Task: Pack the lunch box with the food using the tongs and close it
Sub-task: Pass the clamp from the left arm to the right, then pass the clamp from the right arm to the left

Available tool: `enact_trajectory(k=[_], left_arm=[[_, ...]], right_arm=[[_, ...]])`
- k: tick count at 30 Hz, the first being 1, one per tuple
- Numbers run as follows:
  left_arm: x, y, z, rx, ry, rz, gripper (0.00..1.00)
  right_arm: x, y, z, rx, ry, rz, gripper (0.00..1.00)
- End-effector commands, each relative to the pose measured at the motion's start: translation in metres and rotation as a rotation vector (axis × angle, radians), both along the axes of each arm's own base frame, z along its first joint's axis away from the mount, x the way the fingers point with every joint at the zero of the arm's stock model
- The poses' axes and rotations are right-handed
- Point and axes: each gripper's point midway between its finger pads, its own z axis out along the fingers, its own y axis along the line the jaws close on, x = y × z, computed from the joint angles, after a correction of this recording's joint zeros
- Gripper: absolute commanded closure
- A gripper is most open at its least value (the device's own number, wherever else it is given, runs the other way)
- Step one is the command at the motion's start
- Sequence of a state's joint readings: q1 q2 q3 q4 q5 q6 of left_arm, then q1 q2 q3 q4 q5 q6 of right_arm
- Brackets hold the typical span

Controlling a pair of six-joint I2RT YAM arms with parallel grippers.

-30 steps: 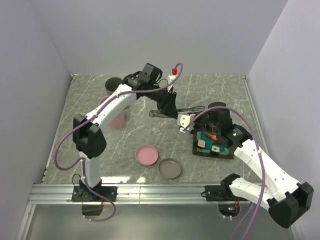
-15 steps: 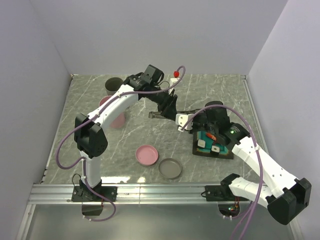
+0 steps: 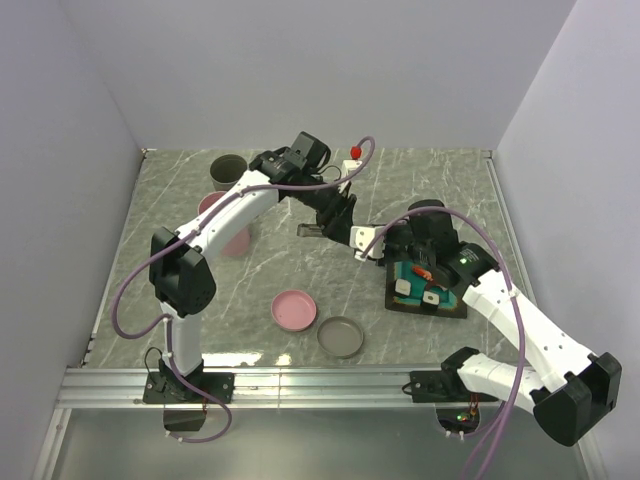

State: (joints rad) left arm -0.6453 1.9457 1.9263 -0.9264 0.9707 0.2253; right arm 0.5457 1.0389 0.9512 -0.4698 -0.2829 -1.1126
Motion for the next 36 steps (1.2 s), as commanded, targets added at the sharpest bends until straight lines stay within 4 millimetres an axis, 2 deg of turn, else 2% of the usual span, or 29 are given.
enact_trajectory(k=[1, 6, 11, 14, 15, 16, 17, 19, 22, 23, 26, 29, 36], left_arm=[[-0.017, -0.004, 0.015, -0.045, -0.021, -0.063, 0.30], [-0.016, -0.003, 0.006, -0.030, -0.017, -0.058, 0.33], [-0.015, -0.004, 0.008, -0.034, -0.019, -0.053, 0.37], [-0.013, -0.006, 0.010, -0.039, -0.027, -0.043, 0.39], [-0.013, -0.006, 0.010, -0.041, -0.028, -0.040, 0.39], [-0.011, -0.007, 0.014, -0.048, -0.039, -0.031, 0.40], [-0.009, -0.007, 0.015, -0.049, -0.043, -0.024, 0.40], [-0.008, -0.007, 0.017, -0.048, -0.046, -0.005, 0.41], [0.002, -0.006, 0.020, -0.046, -0.080, 0.043, 0.42], [0.003, -0.005, 0.020, -0.044, -0.081, 0.051, 0.42], [0.007, -0.003, 0.021, -0.041, -0.081, 0.068, 0.42], [0.009, -0.001, 0.022, -0.035, -0.087, 0.071, 0.42], [0.006, 0.013, 0.012, 0.014, -0.144, 0.076, 0.40]], right_arm=[[0.010, 0.005, 0.029, 0.042, -0.057, -0.017, 1.00], [0.009, 0.004, 0.030, 0.036, -0.065, -0.013, 1.00], [0.006, 0.002, 0.027, 0.022, -0.066, -0.008, 1.00], [0.003, 0.002, 0.025, 0.019, -0.067, -0.008, 0.89], [0.002, 0.002, 0.025, 0.022, -0.068, -0.009, 0.80], [0.001, 0.002, 0.024, 0.022, -0.069, -0.011, 0.76], [0.001, 0.001, 0.024, 0.020, -0.071, -0.014, 0.68], [-0.001, 0.000, 0.026, 0.029, -0.073, -0.019, 0.61], [-0.006, -0.003, 0.031, 0.046, -0.082, -0.025, 0.44], [-0.010, -0.004, 0.036, 0.060, -0.088, -0.028, 0.33], [-0.018, -0.007, 0.044, 0.092, -0.095, -0.036, 0.22], [-0.026, -0.012, 0.054, 0.143, -0.094, -0.065, 0.13], [-0.045, -0.023, 0.089, 0.433, -0.002, -0.212, 0.07]])
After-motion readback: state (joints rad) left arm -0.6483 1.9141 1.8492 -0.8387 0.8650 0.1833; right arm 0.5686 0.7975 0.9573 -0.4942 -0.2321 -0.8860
